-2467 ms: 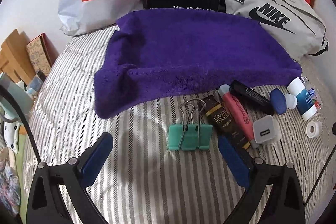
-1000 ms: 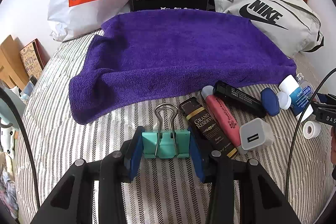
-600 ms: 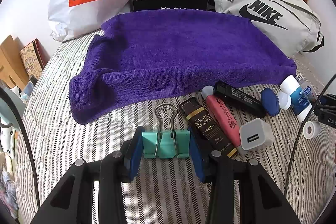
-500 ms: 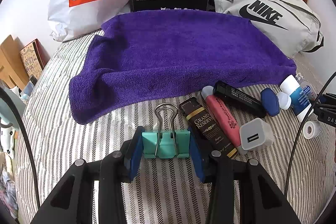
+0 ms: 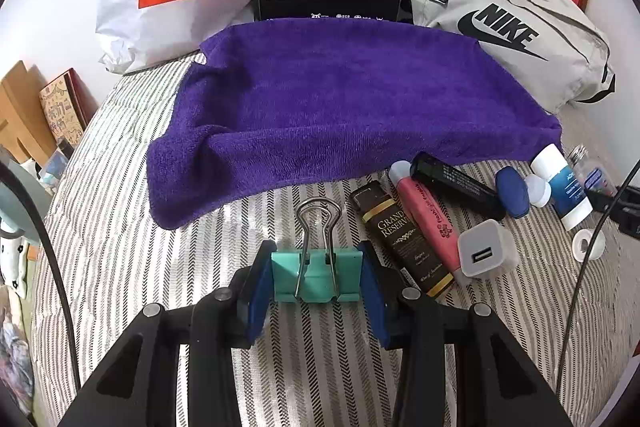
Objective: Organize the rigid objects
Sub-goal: 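Grasp the clear pill jar with the right tool while the left tool holds the clip, then carry the clip and the pill jar onto the purple towel and release both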
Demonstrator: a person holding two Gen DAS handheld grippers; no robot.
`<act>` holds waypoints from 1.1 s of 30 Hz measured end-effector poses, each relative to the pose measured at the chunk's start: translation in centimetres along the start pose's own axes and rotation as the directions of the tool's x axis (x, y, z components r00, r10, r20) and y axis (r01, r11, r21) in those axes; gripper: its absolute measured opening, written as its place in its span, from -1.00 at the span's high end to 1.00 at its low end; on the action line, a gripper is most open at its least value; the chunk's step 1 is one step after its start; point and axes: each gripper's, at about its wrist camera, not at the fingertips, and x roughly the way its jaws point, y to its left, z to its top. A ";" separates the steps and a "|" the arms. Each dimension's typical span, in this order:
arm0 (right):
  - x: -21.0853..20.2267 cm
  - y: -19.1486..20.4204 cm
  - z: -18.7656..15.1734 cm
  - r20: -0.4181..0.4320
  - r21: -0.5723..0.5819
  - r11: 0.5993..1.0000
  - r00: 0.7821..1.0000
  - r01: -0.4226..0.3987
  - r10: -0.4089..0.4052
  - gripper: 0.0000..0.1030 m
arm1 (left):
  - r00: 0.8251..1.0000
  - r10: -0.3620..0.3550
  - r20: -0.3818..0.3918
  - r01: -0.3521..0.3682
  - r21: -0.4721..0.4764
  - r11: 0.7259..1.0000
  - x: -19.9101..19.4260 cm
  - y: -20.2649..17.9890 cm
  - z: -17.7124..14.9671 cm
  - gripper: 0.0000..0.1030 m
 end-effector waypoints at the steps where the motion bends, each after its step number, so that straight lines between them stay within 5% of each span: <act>1: 0.0 -0.1 -0.1 0.000 0.007 1.000 1.000 -0.002 0.002 0.20 | 1.000 -0.002 0.006 0.002 -0.004 1.000 -0.3 0.1 0.1 0.24; 21: -2.4 0.9 0.8 0.050 0.011 0.996 0.995 -0.088 0.087 0.20 | 0.996 -0.022 0.084 0.025 -0.038 0.999 -4.0 2.6 2.5 0.24; 33: -2.7 2.7 5.1 0.094 -0.034 0.990 0.986 -0.137 0.139 0.20 | 0.994 -0.044 0.102 0.044 0.000 0.999 -3.0 1.9 6.9 0.24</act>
